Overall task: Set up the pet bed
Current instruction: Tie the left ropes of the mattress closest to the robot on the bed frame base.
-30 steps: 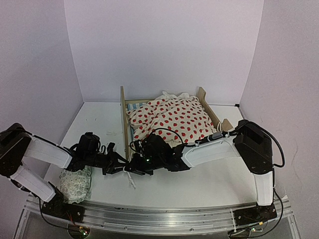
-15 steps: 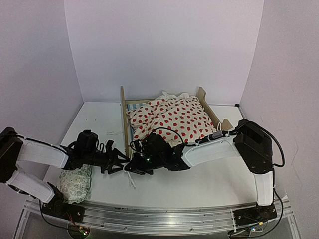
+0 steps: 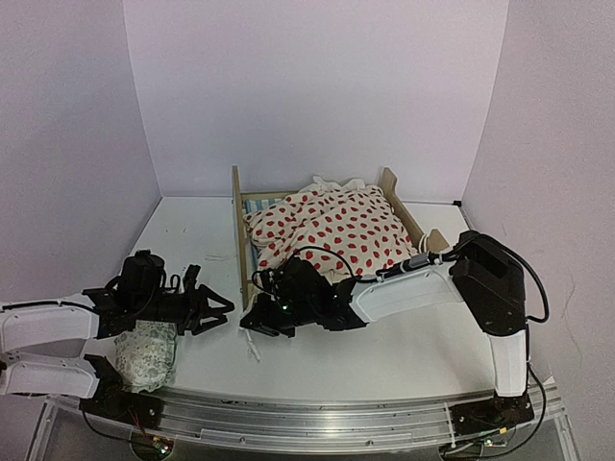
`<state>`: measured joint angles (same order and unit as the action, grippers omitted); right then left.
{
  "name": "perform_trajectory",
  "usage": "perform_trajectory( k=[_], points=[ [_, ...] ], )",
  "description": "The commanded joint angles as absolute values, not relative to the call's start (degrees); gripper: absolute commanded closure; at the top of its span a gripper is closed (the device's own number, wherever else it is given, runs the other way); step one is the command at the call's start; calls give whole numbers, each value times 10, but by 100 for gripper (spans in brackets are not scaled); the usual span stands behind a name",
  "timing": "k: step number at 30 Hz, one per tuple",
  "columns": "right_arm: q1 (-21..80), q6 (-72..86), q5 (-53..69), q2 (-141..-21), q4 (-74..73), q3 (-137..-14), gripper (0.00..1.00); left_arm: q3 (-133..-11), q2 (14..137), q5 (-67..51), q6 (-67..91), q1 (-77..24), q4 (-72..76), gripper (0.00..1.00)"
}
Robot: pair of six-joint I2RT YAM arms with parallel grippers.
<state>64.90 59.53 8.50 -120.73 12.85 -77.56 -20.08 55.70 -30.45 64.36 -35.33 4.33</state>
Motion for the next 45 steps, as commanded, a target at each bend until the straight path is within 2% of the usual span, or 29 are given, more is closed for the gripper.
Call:
perform_trajectory(
  k=[1, 8, 16, 21, 27, 35, 36, 39, 41, 45],
  points=[
    [650, 612, 101, -1208, 130, -811, 100, -183, 546, -313, 656, -356, 69, 56],
    [650, 620, 115, -1216, 136, -811, 100, -128, 618, -312, 757, -356, 272, 48],
    [650, 625, 142, -1218, 136, -812, 100, -135, 720, -298, 794, -355, 412, 48],
    [650, 620, 151, -1215, 137, -810, 100, -172, 817, -339, 799, -355, 485, 51],
    [647, 619, 147, -1214, 136, -808, 100, -219, 893, -373, 799, -355, 530, 63],
    [645, 623, 132, -1212, 136, -805, 99, -236, 854, -371, 741, -355, 435, 86],
    [646, 625, 131, -1214, 136, -807, 97, -239, 847, -371, 732, -355, 420, 88],
    [645, 629, 131, -1217, 136, -811, 76, -243, 835, -371, 717, -355, 391, 92],
    [645, 628, 134, -1219, 136, -814, 66, -244, 833, -371, 715, -355, 384, 94],
    [642, 614, 139, -1204, 134, -805, 54, -250, 837, -370, 721, -355, 384, 96]
  ],
)
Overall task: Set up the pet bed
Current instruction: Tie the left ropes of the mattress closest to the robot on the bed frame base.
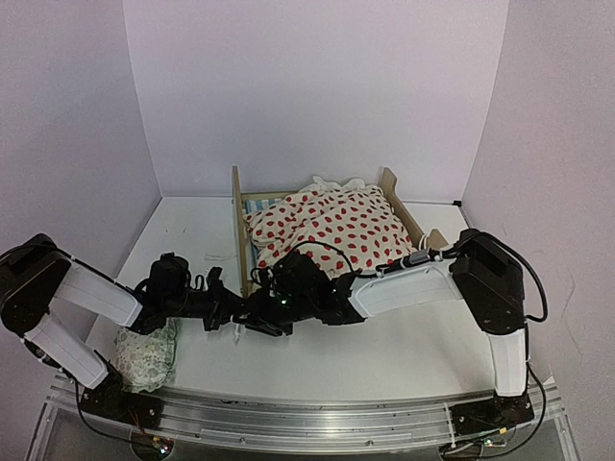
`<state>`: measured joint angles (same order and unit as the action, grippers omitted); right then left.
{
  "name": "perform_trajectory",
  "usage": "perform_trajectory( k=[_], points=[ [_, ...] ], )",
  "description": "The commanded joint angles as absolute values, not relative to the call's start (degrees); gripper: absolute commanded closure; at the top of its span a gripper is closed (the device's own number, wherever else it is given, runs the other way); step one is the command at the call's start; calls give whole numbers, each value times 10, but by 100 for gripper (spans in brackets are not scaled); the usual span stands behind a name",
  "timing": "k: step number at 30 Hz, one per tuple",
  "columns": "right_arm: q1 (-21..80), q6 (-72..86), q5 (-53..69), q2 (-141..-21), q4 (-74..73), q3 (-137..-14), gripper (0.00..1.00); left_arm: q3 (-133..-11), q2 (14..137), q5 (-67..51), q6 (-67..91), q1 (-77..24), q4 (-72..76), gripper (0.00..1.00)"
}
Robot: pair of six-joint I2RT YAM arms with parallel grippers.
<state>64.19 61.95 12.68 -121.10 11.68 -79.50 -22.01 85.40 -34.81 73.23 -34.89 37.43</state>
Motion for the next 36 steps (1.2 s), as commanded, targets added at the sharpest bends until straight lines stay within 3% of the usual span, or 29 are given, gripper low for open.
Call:
perform_trajectory(
  k=[1, 4, 8, 16, 24, 36],
  points=[
    [640, 610, 141, -1197, 132, -796, 50, -252, 838, -370, 722, -355, 384, 96],
    [636, 578, 135, -1162, 100, -775, 42, -261, 839, -370, 721, -355, 378, 96],
    [626, 543, 121, -1121, 76, -754, 41, -269, 845, -373, 721, -356, 373, 96],
    [614, 529, 109, -1083, 79, -711, 46, -277, 845, -372, 721, -355, 361, 96],
    [614, 583, 62, -1131, 122, -744, 61, -276, 833, -371, 721, -356, 345, 96],
    [615, 629, -12, -1159, 137, -732, 63, -268, 829, -376, 725, -355, 350, 97]
  ],
)
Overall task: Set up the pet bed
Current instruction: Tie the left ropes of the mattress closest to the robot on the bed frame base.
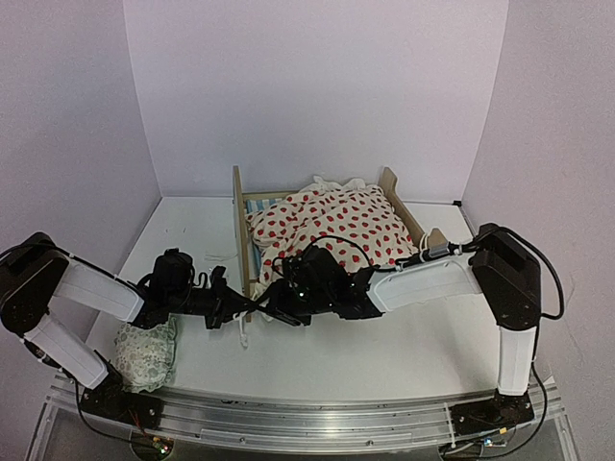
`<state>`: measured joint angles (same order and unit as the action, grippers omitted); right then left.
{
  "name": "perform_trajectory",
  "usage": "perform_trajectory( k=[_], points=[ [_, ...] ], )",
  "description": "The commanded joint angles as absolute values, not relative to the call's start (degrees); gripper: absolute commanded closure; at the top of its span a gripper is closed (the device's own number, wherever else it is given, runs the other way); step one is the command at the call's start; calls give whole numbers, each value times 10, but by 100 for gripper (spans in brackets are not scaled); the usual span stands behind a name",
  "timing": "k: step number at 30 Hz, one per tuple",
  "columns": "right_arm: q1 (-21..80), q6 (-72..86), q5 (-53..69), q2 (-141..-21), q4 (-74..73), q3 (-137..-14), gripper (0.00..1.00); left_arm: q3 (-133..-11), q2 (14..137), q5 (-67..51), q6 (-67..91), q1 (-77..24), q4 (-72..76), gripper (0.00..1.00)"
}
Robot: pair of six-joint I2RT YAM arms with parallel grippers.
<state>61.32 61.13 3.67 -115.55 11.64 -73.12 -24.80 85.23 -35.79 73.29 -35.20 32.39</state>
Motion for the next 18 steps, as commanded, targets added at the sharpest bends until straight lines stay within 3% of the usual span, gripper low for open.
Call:
perform_trajectory(
  k=[1, 18],
  points=[
    [615, 632, -22, -1161, 137, -730, 63, -267, 829, -377, 725, -355, 349, 97],
    [620, 711, -37, -1179, 135, -746, 62, -279, 833, -385, 715, -353, 332, 97]
  ],
)
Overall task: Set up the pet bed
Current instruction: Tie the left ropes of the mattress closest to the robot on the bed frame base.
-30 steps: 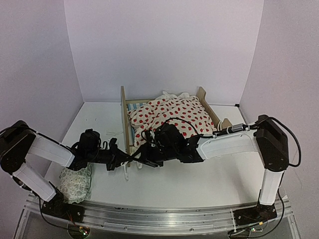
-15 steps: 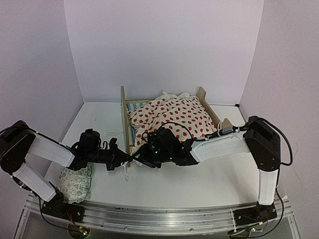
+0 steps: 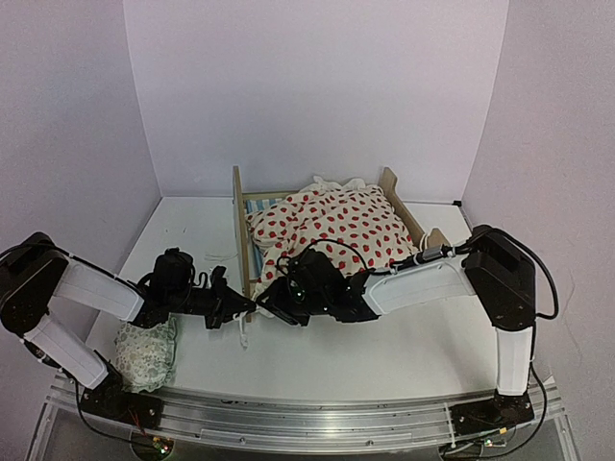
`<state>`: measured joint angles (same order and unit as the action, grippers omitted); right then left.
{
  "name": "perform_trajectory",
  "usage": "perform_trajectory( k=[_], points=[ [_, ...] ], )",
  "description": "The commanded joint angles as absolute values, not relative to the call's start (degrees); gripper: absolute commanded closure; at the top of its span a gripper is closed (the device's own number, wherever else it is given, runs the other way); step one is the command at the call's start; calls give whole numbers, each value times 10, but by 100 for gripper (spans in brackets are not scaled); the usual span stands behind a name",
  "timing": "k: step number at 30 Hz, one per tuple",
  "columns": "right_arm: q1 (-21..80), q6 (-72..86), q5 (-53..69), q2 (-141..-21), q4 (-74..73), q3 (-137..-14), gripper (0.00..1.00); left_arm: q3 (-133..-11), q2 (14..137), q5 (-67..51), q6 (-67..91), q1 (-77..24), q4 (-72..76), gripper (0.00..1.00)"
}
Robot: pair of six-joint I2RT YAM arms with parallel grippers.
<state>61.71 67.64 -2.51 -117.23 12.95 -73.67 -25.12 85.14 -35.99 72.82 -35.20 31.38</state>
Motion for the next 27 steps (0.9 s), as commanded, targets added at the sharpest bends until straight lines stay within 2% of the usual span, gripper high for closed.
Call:
perform_trajectory(
  k=[1, 13, 27],
  points=[
    [620, 716, -37, -1179, 134, -748, 61, -280, 833, -385, 715, -354, 331, 97],
    [639, 825, -115, -1178, 45, -763, 62, -287, 835, -391, 707, -349, 324, 97],
    [653, 885, -117, -1213, 4, -814, 65, -290, 834, -393, 702, -349, 316, 97]
  ],
)
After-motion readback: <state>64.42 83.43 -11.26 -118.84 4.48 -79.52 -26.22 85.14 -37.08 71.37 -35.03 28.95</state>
